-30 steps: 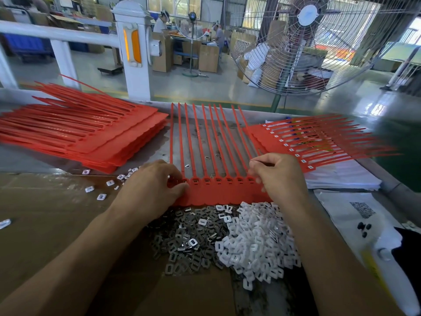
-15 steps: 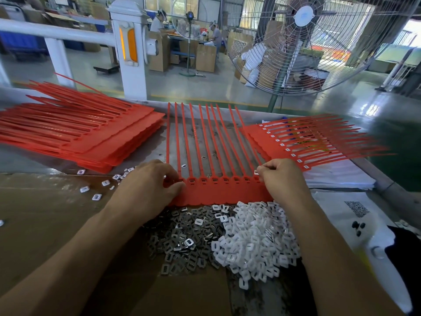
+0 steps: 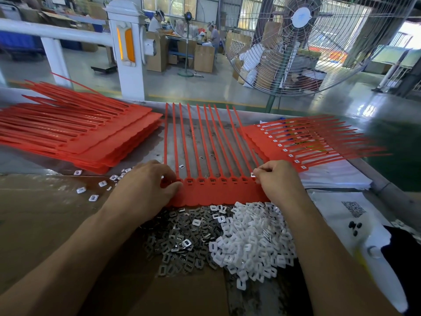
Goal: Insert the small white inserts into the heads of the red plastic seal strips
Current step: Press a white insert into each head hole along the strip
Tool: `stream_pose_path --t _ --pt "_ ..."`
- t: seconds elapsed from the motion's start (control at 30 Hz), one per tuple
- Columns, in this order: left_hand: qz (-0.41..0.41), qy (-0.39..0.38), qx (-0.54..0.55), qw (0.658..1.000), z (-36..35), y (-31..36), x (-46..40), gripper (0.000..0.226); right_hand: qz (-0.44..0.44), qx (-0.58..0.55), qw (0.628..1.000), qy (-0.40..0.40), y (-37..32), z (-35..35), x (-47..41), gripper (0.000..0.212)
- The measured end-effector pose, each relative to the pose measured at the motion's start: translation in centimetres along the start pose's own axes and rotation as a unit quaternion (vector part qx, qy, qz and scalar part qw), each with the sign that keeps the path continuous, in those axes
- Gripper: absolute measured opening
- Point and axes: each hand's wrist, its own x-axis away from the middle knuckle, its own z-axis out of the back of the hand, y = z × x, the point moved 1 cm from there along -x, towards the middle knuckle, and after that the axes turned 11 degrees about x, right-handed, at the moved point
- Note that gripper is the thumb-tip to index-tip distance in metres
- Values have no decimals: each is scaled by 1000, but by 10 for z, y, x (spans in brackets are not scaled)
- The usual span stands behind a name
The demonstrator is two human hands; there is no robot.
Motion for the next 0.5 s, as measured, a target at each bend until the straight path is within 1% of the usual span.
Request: stream_pose_path --t 0.5 --pt "-2 7 7 1000 -1 -2 0 17 -3 31 999 13 3 4 0 17"
